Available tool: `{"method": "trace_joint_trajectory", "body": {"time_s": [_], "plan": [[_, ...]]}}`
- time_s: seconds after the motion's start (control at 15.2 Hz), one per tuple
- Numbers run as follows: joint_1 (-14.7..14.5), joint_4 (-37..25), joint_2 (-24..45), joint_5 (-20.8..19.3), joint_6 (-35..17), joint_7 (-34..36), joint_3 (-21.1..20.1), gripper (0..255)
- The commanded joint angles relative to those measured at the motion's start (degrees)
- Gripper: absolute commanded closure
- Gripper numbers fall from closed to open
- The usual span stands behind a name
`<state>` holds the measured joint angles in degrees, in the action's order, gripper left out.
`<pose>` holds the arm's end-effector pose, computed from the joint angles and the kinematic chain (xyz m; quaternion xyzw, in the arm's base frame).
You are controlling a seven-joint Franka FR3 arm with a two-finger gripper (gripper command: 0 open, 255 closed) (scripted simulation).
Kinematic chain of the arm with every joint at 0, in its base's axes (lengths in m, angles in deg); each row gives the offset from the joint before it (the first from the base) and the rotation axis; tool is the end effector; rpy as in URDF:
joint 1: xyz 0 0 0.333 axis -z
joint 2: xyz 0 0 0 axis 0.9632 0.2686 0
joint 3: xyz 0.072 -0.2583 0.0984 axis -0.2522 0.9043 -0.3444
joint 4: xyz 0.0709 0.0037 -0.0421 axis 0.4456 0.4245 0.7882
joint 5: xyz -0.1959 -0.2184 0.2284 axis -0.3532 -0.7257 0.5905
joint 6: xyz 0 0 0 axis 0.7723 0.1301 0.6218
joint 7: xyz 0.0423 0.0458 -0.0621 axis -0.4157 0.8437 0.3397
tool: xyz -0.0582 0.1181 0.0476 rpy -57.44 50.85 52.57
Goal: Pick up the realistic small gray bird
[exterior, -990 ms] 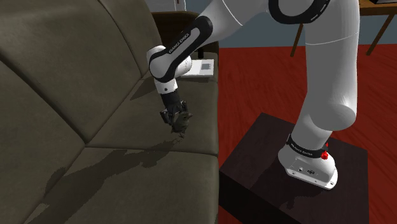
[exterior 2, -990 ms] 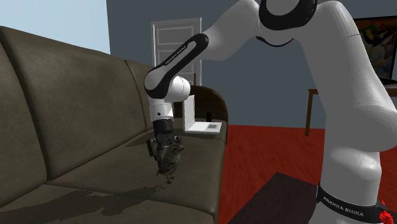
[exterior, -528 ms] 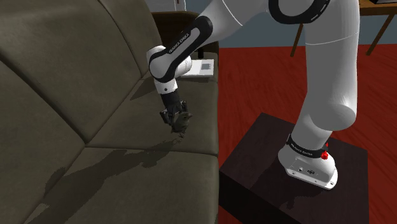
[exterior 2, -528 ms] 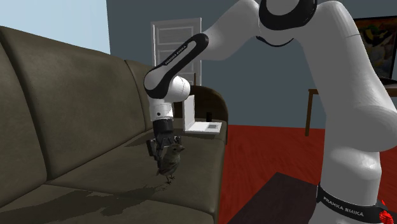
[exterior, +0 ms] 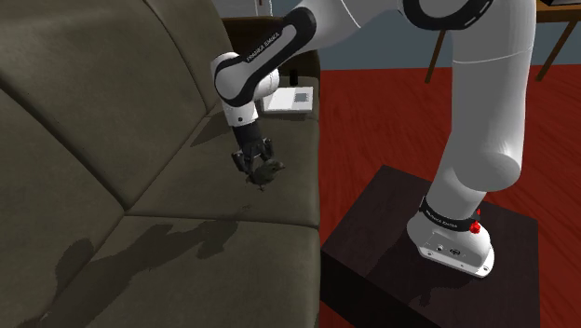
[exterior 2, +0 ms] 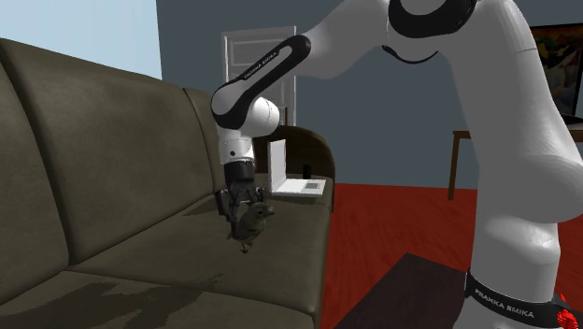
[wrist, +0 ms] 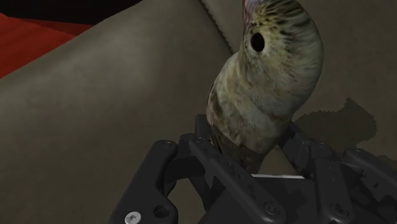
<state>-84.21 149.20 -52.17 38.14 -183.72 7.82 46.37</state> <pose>0.5042 0.2084 0.2712 -0.9813 -0.0047 0.1825 0.0602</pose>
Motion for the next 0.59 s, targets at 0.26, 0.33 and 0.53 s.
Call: {"method": "trace_joint_trajectory", "body": {"time_s": [0.26, 0.33, 0.53], "plan": [[0.2, -1.65, -2.35, 0.16, 3.95, 0.55, -0.07, 255], [0.23, -2.0, -2.69, 0.19, 4.62, 0.64, -0.08, 255], [0.26, -2.41, -3.07, 0.21, 5.39, 0.76, -0.09, 255]]}}
